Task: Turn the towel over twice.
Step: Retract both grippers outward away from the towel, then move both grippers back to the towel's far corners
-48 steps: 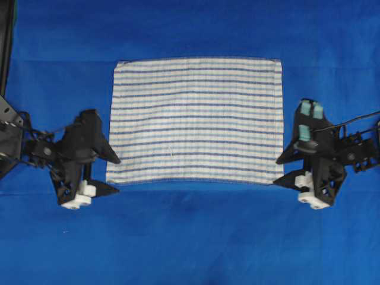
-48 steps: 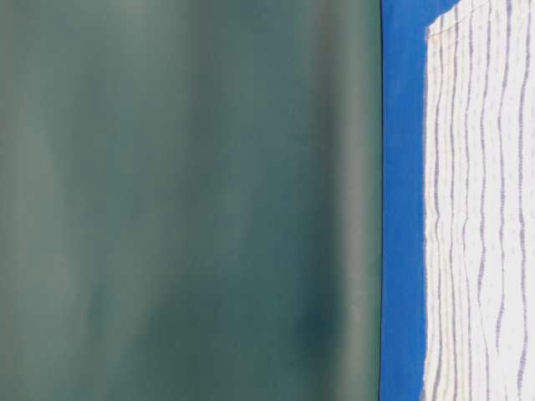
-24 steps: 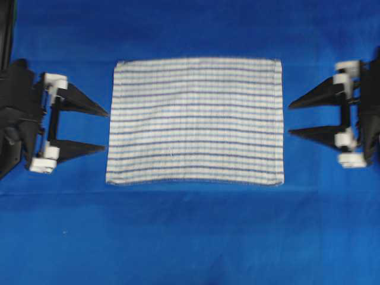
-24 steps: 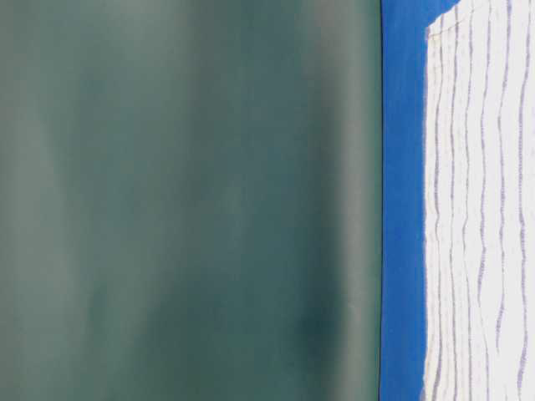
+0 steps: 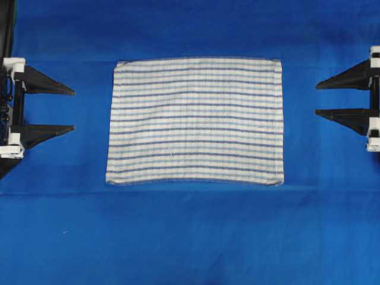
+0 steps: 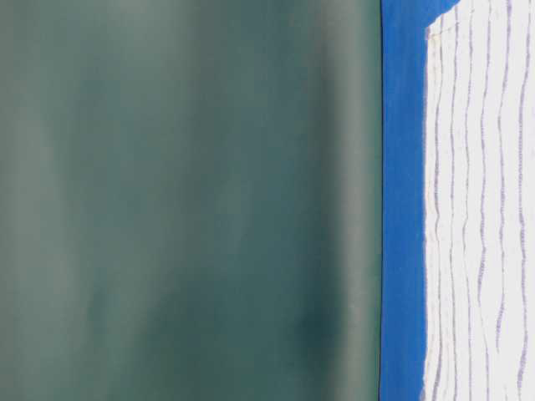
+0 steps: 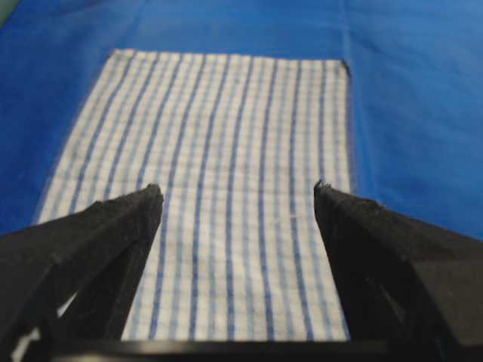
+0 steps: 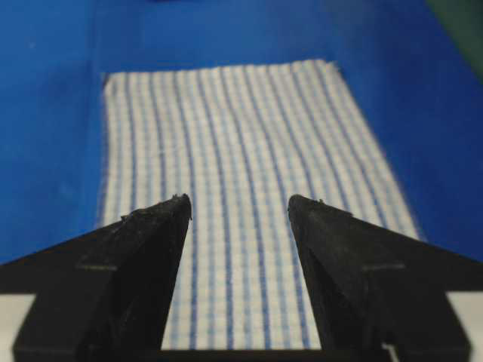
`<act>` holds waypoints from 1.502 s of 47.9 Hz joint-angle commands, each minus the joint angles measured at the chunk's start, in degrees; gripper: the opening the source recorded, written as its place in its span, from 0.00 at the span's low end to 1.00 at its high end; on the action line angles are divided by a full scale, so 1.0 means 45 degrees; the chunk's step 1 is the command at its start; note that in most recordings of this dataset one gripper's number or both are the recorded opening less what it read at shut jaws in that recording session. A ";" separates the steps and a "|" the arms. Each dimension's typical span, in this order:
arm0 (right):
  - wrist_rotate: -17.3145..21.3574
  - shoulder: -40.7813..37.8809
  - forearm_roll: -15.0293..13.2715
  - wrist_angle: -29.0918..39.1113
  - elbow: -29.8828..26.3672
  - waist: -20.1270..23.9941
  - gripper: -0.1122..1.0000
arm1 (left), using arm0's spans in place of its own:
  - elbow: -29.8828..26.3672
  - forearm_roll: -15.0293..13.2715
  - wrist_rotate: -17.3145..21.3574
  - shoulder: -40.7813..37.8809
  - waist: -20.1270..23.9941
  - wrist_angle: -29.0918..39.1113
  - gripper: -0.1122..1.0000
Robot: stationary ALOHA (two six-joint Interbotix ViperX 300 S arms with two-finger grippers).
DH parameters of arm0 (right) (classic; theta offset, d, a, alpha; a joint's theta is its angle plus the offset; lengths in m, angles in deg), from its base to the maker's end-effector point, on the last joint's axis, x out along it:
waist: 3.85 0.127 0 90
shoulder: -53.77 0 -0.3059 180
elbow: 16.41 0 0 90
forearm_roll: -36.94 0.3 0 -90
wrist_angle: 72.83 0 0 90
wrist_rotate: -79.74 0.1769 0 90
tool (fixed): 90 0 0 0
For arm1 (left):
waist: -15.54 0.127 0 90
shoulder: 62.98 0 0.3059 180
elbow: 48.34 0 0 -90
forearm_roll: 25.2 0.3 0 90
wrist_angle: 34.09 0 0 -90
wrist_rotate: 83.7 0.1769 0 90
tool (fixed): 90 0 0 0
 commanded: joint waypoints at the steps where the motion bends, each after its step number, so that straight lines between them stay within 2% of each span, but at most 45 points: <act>1: 0.0039 -0.0117 0.0098 -0.0391 -0.0156 -0.0117 0.67 | -0.0078 0.0000 0.0020 -0.0059 0.0059 -0.0098 0.79; 15: 0.0059 -0.0195 0.0332 -0.0371 -0.0234 -0.0293 0.67 | -0.0117 0.0000 0.0020 -0.0059 0.0078 -0.0117 0.79; 20: 0.0059 -0.0410 0.0605 -0.0215 -0.0410 -0.0625 0.66 | -0.0176 0.0000 -0.0078 -0.0215 0.0527 -0.0254 0.80; 29: 0.0059 -0.1426 0.0645 0.0312 -0.1016 -0.1406 0.66 | -0.0391 0.0000 -0.0059 -0.1113 0.1582 -0.0762 0.79; 40: 0.0059 -0.3359 0.0645 0.0332 -0.1699 -0.2734 0.66 | -0.0879 0.0000 0.0039 -0.3223 0.2773 -0.1426 0.79; 57: 0.0039 -0.6875 0.0605 0.0391 -0.2617 -0.4785 0.66 | -0.1719 0.0000 0.0059 -0.7715 0.4492 -0.3008 0.79; 72: -0.0020 -0.9980 0.0469 0.0117 -0.3301 -0.5781 0.66 | -0.2480 0.0000 0.0059 -1.1504 0.5469 -0.4355 0.79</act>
